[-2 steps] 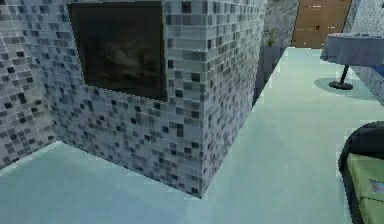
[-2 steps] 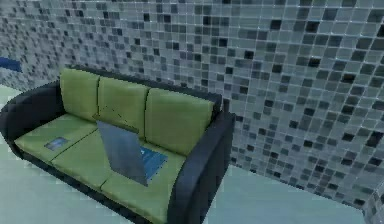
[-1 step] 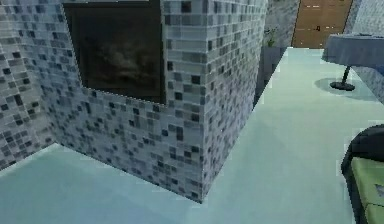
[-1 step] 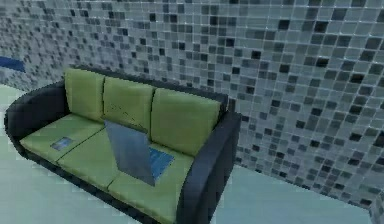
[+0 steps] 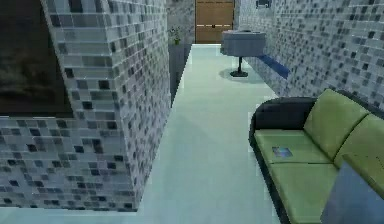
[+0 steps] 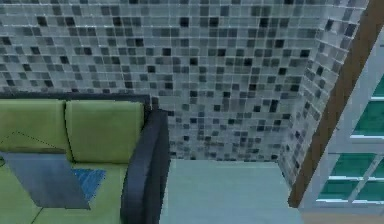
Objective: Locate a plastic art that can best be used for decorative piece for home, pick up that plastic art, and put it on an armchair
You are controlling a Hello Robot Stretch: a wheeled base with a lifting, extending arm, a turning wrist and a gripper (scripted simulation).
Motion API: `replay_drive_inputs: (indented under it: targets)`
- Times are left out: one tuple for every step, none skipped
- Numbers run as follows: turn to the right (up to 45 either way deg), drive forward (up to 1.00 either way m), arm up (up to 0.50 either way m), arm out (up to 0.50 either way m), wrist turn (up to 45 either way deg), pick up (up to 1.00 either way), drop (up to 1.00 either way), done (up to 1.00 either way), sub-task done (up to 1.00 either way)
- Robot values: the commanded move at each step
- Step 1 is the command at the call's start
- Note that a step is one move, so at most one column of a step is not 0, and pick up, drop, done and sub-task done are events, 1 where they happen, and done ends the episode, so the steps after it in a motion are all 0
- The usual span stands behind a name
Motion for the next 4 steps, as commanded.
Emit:
replay_drive_inputs:
  targets:
    - [0.0, 0.65, 0.00, 0.00, 0.0, 0.00, 0.00, 0.00, 0.00]
    - [0.0, 0.30, 0.00, 0.00, 0.0, 0.00, 0.00, 0.00, 0.00]
    - [3.0, 0.00, 0.00, 0.00, 0.0, 0.00, 0.00, 0.00, 0.00]
    - [45.0, 0.00, 0.00, 0.00, 0.0, 0.00, 0.00, 0.00, 0.00]
